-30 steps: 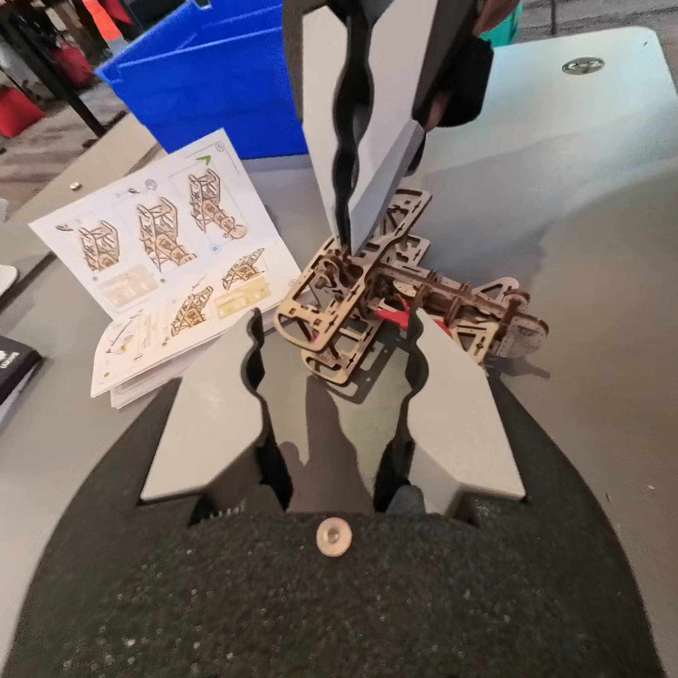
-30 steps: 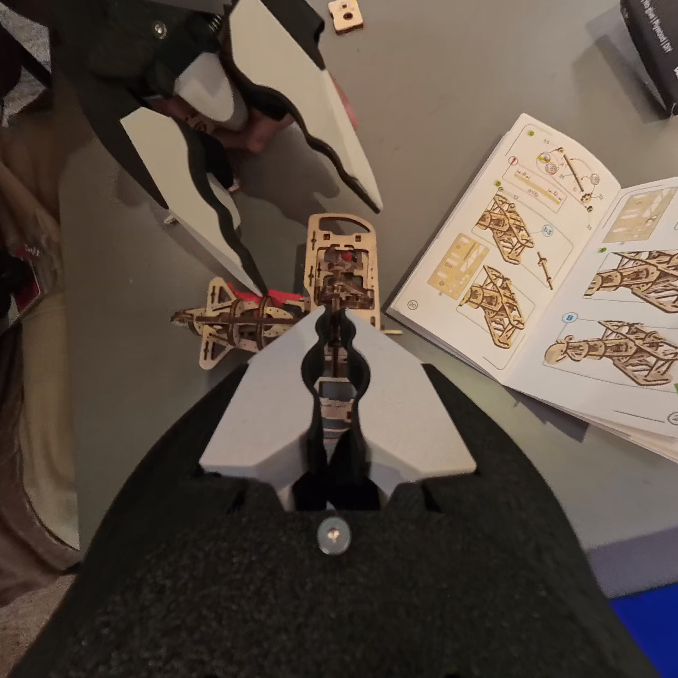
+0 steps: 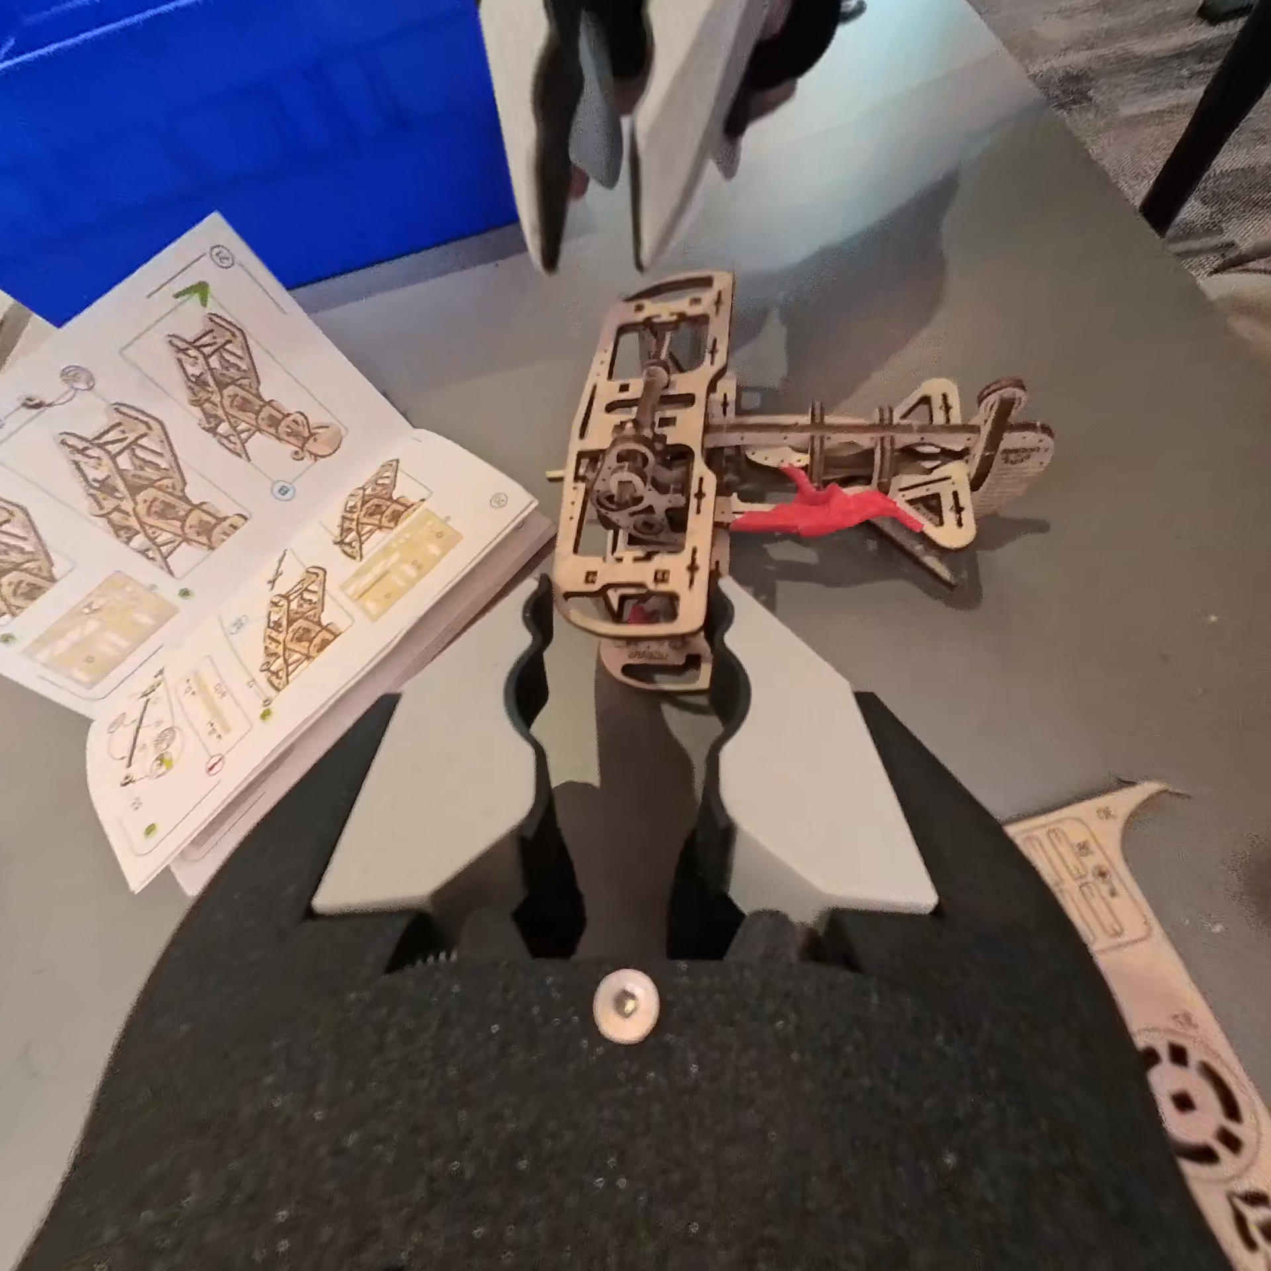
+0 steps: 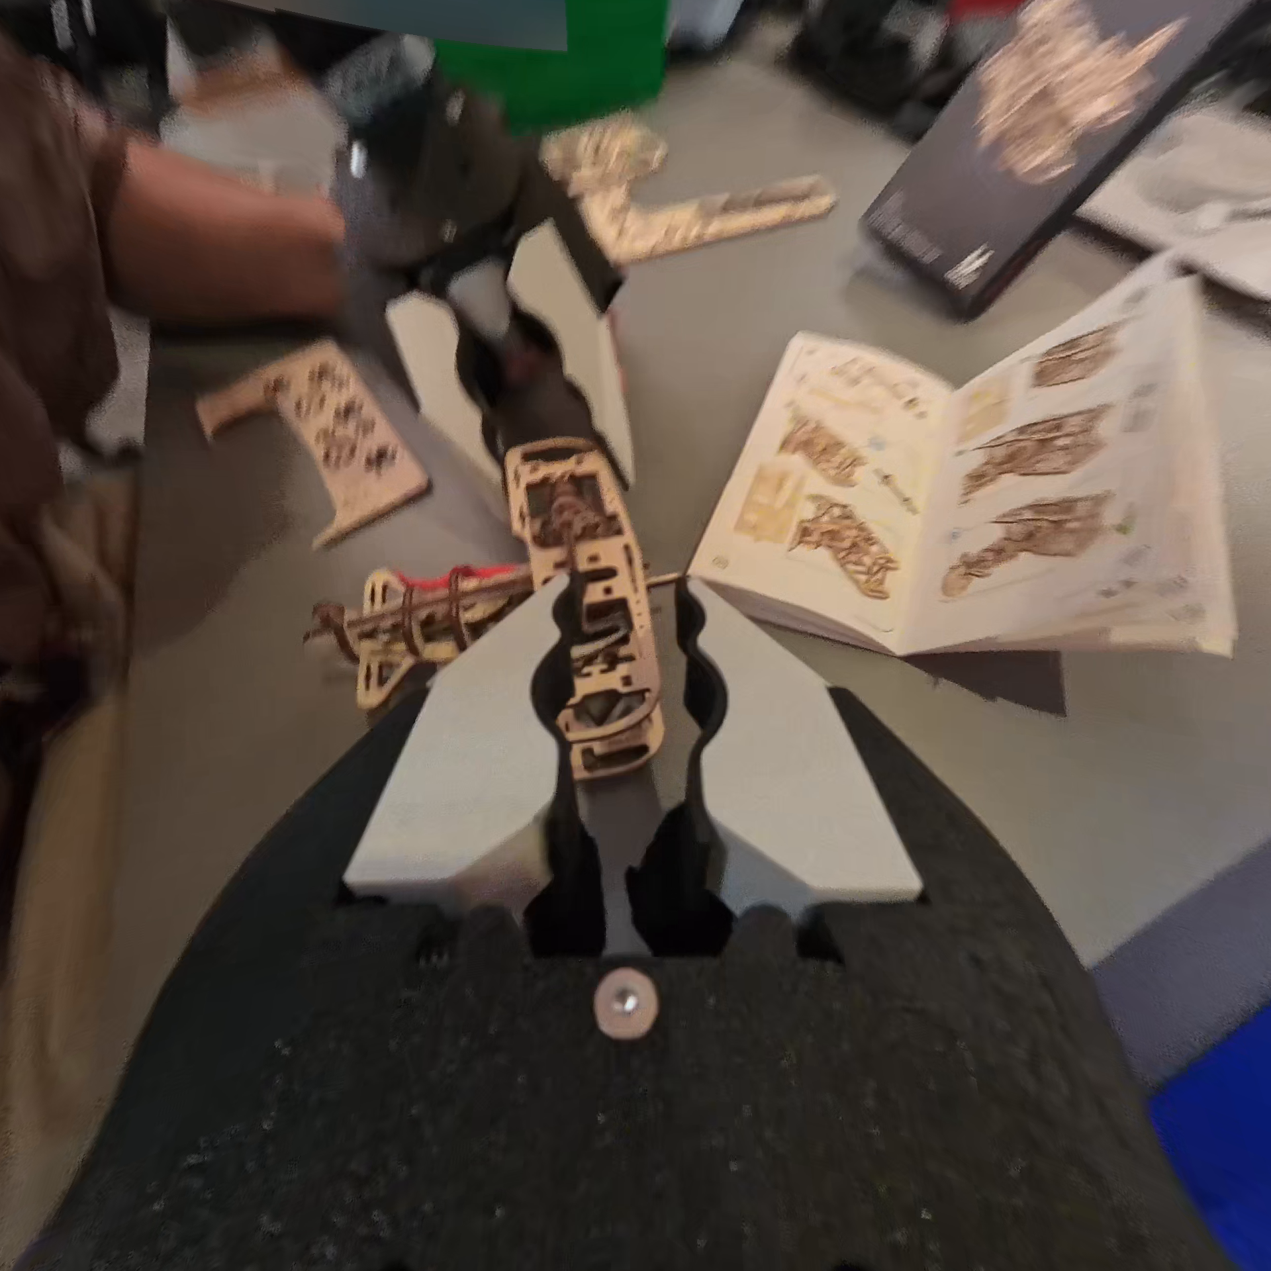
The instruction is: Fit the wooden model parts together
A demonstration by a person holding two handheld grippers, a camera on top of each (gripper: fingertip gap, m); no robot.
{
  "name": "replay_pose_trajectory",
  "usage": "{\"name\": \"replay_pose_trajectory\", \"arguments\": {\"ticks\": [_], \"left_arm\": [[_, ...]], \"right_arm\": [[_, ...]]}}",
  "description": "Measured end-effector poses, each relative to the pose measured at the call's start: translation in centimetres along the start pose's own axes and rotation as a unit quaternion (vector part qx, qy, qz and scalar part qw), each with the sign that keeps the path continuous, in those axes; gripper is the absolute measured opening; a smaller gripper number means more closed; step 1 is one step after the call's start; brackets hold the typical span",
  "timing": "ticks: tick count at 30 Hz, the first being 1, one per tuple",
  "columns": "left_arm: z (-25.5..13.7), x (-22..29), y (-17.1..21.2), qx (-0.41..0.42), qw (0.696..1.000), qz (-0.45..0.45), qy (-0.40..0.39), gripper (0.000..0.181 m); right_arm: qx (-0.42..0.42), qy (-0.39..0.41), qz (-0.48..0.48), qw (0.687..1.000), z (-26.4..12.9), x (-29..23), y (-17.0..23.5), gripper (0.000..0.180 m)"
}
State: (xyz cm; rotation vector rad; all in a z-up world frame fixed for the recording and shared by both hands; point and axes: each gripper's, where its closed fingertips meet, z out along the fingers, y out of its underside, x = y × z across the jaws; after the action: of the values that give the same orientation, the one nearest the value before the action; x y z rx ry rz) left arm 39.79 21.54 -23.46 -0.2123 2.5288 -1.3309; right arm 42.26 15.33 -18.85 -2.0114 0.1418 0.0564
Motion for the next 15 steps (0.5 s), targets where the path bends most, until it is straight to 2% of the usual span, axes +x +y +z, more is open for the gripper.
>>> {"name": "replay_pose_trajectory", "arguments": {"ticks": [3, 6, 10, 12, 15], "left_arm": [[-0.4, 0.0, 0.1, 0.005, 1.000, 0.007, 0.002, 0.050], [-0.4, 0.4, 0.1, 0.005, 1.000, -0.001, 0.025, 0.058], [-1.2, -0.1, -0.8, 0.042, 0.998, -0.033, 0.037, 0.059], [-2.3, -1.2, -1.7, 0.089, 0.994, -0.055, 0.018, 0.054], [-4.3, -4.1, -2.8, 0.163, 0.981, -0.095, -0.039, 0.036]], "right_arm": [[0.132, 0.067, 0.073, 0.986, -1.7, 1.5, -0.2, 0.027], [0.169, 0.130, 0.087, 0.973, -3.5, 3.3, -0.4, 0.026], [0.129, 0.172, 0.041, 0.976, -3.3, 5.3, 0.2, 0.026], [0.125, 0.181, 0.010, 0.975, -3.0, 5.8, -0.1, 0.025], [0.081, 0.171, 0.000, 0.982, -1.9, 5.3, 0.9, 0.027]]}}
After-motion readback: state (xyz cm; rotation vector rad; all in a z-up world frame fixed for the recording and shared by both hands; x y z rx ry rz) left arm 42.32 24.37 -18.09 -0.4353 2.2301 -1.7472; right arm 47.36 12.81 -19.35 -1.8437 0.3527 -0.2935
